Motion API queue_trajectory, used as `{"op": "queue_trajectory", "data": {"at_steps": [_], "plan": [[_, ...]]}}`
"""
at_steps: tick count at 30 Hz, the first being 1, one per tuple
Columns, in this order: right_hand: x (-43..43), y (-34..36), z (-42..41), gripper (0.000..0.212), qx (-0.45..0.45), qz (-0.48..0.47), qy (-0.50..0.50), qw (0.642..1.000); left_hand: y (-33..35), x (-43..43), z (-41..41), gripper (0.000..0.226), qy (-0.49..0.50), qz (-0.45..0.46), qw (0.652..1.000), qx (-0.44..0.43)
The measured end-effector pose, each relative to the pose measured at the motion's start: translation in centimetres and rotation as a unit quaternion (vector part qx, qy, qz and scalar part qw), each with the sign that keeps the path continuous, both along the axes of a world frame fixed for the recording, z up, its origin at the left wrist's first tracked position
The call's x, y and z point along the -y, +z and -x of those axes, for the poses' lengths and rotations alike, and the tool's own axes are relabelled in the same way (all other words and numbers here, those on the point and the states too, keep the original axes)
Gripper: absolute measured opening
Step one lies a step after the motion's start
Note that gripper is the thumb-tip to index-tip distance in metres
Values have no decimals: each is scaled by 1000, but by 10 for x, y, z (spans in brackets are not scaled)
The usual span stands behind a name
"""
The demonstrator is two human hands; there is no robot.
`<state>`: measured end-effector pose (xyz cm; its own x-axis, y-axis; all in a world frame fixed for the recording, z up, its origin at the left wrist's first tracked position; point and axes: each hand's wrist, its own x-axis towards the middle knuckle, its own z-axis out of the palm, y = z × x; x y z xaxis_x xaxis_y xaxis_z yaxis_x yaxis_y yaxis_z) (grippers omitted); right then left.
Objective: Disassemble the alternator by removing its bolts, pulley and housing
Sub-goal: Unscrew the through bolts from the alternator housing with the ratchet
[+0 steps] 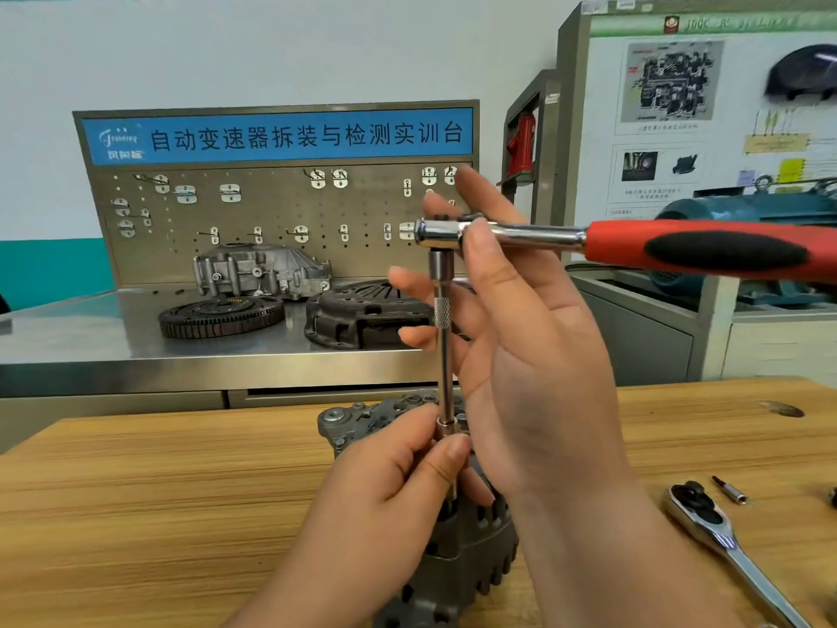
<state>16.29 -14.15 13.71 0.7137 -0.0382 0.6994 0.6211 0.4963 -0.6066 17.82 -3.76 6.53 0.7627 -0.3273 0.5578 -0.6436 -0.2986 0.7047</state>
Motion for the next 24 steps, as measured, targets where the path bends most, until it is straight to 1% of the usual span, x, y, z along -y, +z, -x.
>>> {"op": "queue_trajectory", "data": {"at_steps": [2, 3, 5, 6, 8, 11, 13, 15, 17, 19, 20, 22, 24], "plan": [[1, 1, 0, 25, -21, -3, 45, 999, 0, 1, 1, 27, -11, 17, 1000, 1], [1, 1, 0, 32, -35, 2, 67, 997, 0, 1, 2, 26, -22, 28, 999, -3], [2, 1, -2, 43, -64, 12, 101, 993, 0, 1, 2, 34, -41, 47, 998, -9], [2, 0, -2, 44, -71, 14, 108, 992, 0, 0, 2, 38, -43, 49, 998, -8], [1, -2, -3, 39, -68, 13, 101, 992, -1, -1, 1, 43, -39, 48, 998, 3], [-3, -4, -3, 25, -42, 8, 55, 998, -1, -1, 0, 42, -30, 39, 999, 13], [-5, -4, -2, 26, -22, 8, 15, 1000, 0, 0, 0, 39, -25, 38, 999, 17], [-6, -4, -2, 29, -1, 8, -4, 1000, 0, 1, 0, 39, -26, 47, 998, 9], [-7, -3, 0, 29, 11, 7, 2, 1000, -2, 1, 0, 36, -26, 58, 998, -2], [-8, -3, 0, 26, 5, 11, 15, 1000, -3, 1, 0, 29, -32, 64, 997, -18], [-7, -3, 0, 26, -3, 14, 22, 1000, -3, 1, -1, 30, -39, 65, 997, -22], [-5, -1, -1, 29, -16, 23, 35, 999, -3, -1, -2, 34, -55, 67, 996, -17], [0, 0, -2, 36, -27, 33, 54, 998, -2, -2, -1, 33, -69, 73, 995, -19]]}}
